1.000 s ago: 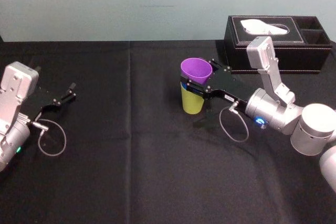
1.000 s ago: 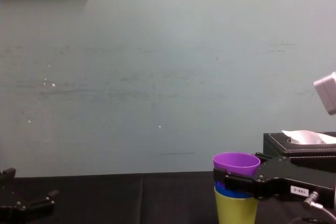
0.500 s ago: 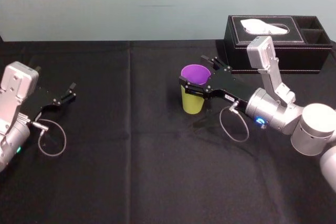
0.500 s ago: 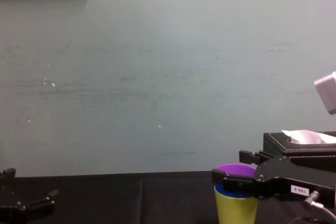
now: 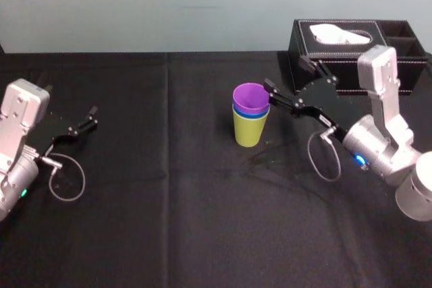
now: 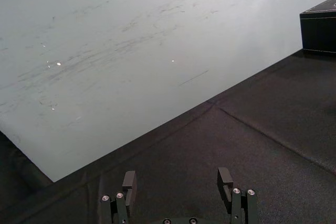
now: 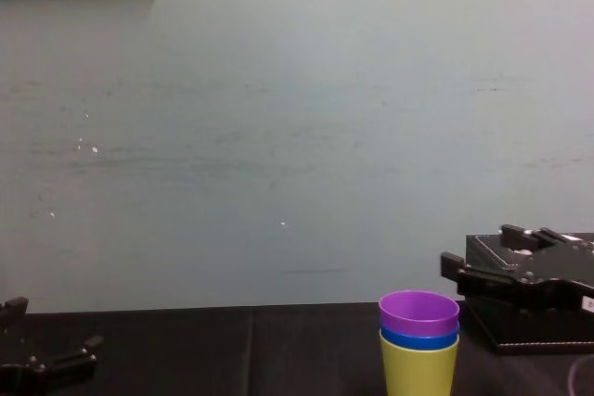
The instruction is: Stack the three plastic cups sequentially using one hand.
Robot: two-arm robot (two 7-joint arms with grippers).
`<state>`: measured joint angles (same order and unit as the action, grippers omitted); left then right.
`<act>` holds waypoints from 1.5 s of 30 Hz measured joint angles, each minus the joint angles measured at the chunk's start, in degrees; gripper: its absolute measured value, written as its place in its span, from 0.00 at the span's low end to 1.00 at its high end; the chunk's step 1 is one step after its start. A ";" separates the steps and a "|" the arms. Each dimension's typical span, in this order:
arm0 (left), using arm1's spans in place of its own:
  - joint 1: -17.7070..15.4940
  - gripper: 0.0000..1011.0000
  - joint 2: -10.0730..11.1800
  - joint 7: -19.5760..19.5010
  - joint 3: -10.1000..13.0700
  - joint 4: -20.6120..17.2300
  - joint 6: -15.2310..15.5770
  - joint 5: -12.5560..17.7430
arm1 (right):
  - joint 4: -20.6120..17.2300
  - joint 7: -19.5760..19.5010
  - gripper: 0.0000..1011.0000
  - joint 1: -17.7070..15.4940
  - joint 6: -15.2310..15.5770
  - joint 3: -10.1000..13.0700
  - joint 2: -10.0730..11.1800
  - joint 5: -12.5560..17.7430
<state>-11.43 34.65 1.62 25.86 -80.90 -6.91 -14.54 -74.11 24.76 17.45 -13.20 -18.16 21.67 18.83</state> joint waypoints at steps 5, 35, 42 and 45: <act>0.00 1.00 0.00 0.00 0.00 0.00 0.00 0.00 | -3.92 -9.22 0.99 -4.05 1.55 1.78 -0.62 -5.27; 0.00 1.00 0.00 0.00 0.00 0.00 0.00 0.00 | -3.77 -25.86 0.99 -7.56 7.38 3.86 -5.46 -17.96; 0.00 1.00 0.00 0.00 0.00 0.00 0.00 0.00 | -3.83 -25.94 0.99 -7.60 7.34 3.82 -5.42 -17.94; 0.00 1.00 0.00 0.00 0.00 0.00 0.00 0.00 | -3.84 -25.97 0.99 -7.61 7.32 3.80 -5.41 -17.94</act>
<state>-11.43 34.64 1.62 25.86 -80.90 -6.90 -14.55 -77.95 -1.21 9.85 -5.88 -14.35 16.26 0.89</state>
